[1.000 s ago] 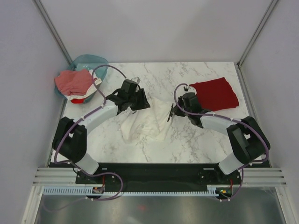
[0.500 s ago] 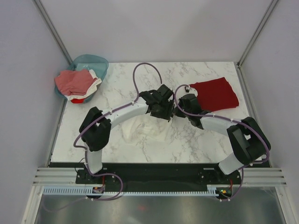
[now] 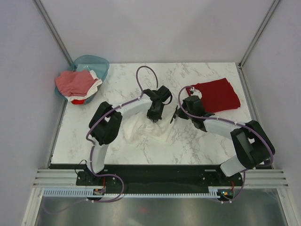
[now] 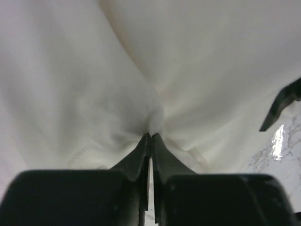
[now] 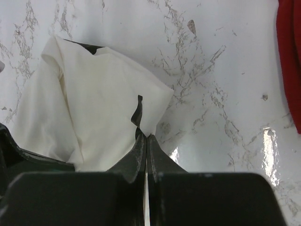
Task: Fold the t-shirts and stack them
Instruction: Flatten the tshirt out
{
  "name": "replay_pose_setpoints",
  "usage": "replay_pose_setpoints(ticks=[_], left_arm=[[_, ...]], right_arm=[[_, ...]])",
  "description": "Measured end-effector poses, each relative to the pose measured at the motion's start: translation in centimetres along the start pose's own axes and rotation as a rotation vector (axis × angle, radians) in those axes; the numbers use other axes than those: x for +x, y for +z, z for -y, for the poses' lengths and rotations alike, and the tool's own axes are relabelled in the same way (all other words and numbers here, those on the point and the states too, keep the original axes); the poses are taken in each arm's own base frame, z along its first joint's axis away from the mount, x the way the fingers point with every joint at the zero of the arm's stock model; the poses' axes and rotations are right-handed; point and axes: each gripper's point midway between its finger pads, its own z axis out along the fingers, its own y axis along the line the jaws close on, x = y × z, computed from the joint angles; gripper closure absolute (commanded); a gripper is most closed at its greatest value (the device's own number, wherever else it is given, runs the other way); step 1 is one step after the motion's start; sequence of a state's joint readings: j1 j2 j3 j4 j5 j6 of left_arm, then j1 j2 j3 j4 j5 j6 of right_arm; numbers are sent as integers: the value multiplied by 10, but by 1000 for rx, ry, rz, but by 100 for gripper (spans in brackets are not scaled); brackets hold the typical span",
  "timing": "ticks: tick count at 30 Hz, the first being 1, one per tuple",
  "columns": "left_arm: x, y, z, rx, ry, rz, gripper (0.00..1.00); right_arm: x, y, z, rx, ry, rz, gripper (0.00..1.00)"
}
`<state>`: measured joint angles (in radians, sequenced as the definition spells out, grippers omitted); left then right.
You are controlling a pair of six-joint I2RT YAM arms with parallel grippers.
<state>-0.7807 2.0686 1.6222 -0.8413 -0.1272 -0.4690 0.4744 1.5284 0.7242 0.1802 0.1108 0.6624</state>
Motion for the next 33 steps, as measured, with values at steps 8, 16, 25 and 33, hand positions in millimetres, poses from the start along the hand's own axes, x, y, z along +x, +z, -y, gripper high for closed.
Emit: replay_pose_setpoints(ticks=[8, 16, 25, 33], left_arm=[[-6, -35, -22, 17, -40, 113, 98], [-32, -160, -80, 117, -277, 542, 98], [-18, -156, -110, 114, -402, 639, 98], [-24, -158, -107, 134, -404, 663, 98]], right_arm=[[-2, -5, 8, 13, 24, 11, 100], [-15, -18, 36, 77, 107, 82, 75], [-43, -40, 20, -12, 101, 194, 41], [-10, -22, -29, -183, -30, 68, 39]])
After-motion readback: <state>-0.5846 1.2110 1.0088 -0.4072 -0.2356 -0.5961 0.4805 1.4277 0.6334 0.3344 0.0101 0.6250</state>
